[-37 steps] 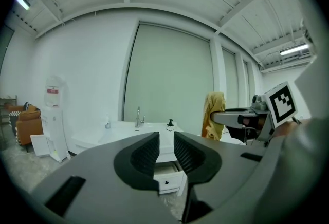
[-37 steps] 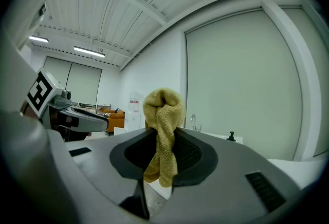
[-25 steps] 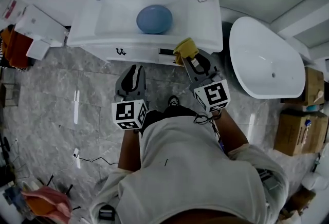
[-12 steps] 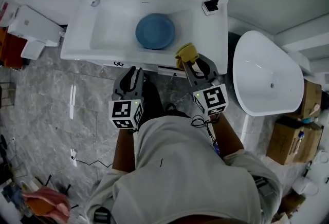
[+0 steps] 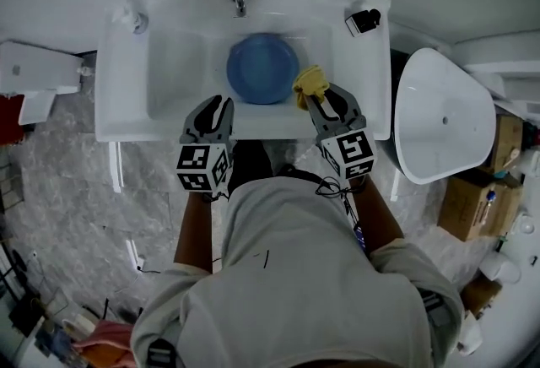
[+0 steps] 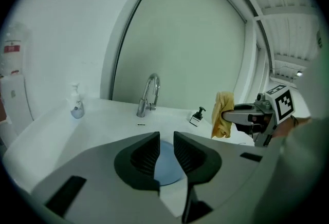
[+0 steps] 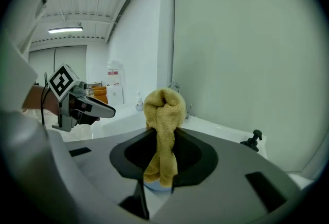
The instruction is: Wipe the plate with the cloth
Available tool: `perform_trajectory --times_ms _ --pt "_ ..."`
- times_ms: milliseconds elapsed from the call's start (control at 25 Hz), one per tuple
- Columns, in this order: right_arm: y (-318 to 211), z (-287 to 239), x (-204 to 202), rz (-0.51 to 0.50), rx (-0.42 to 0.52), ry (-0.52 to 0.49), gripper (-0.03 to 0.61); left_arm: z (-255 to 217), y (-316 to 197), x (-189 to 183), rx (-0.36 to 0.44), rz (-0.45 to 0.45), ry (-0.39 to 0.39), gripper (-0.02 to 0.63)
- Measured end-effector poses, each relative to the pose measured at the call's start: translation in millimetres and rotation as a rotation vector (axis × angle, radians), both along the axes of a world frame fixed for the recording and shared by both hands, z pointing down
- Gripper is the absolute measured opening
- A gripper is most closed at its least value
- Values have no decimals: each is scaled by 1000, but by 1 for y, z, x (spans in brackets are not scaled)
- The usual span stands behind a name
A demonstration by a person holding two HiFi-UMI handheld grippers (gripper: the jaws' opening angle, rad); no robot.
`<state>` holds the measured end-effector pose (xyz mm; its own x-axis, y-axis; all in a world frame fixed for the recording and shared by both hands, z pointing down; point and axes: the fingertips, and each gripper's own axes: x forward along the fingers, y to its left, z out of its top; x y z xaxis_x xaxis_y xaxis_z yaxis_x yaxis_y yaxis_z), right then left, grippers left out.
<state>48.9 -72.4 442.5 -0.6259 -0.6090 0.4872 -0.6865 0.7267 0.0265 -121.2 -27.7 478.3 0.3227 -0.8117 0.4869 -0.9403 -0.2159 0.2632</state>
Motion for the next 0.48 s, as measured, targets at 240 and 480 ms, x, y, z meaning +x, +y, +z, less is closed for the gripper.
perform_trajectory --times_ms 240,480 --pt "-31 54 -27 44 -137 81 87 65 -47 -31 -161 126 10 97" --pt "-44 123 -34 42 -305 186 87 138 -59 -33 -350 139 104 97"
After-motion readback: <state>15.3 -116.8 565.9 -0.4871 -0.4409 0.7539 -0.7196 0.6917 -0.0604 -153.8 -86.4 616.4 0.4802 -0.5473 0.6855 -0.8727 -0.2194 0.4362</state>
